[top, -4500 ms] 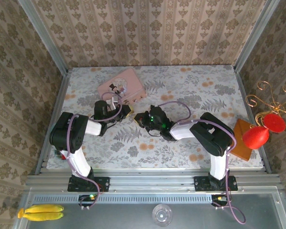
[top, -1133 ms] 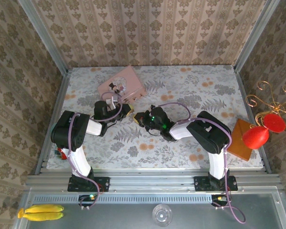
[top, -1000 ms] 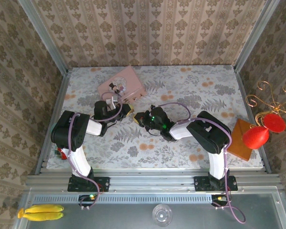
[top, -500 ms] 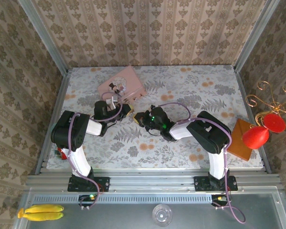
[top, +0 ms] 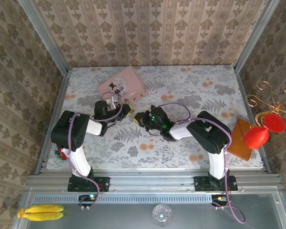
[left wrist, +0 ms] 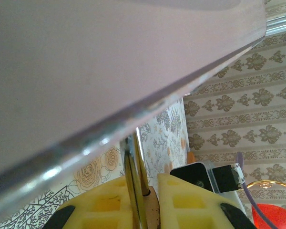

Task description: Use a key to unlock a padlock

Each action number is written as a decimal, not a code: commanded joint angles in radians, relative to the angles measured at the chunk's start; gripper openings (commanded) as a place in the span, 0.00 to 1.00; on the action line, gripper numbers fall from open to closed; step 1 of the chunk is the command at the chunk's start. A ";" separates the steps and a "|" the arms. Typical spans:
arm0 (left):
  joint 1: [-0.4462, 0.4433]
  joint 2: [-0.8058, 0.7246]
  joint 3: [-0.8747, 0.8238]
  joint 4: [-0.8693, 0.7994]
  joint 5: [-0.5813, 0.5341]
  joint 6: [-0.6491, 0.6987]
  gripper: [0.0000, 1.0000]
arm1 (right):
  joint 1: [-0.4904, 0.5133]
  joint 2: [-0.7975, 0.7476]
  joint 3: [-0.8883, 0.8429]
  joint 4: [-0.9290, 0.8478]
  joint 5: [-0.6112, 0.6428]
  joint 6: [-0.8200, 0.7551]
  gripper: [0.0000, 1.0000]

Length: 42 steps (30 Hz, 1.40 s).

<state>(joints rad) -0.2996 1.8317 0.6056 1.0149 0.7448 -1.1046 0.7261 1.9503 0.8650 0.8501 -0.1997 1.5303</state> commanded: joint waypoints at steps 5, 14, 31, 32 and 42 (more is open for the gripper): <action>-0.030 -0.003 -0.013 -0.114 0.111 -0.033 0.00 | -0.026 0.007 0.067 0.068 0.010 0.015 0.00; -0.035 -0.003 -0.012 -0.111 0.113 -0.035 0.00 | -0.034 0.007 0.097 0.031 0.004 -0.006 0.00; -0.043 -0.009 -0.012 -0.093 0.117 -0.048 0.00 | -0.059 0.056 0.149 -0.003 -0.009 -0.016 0.00; -0.044 -0.010 -0.012 -0.093 0.117 -0.048 0.00 | -0.059 0.056 0.157 -0.008 -0.009 -0.018 0.00; -0.044 -0.012 -0.013 -0.088 0.119 -0.053 0.00 | -0.076 0.056 0.154 -0.024 -0.006 -0.017 0.00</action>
<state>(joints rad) -0.3069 1.8278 0.6121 0.9943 0.7105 -1.1000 0.6842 1.9911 0.9607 0.7677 -0.2668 1.5181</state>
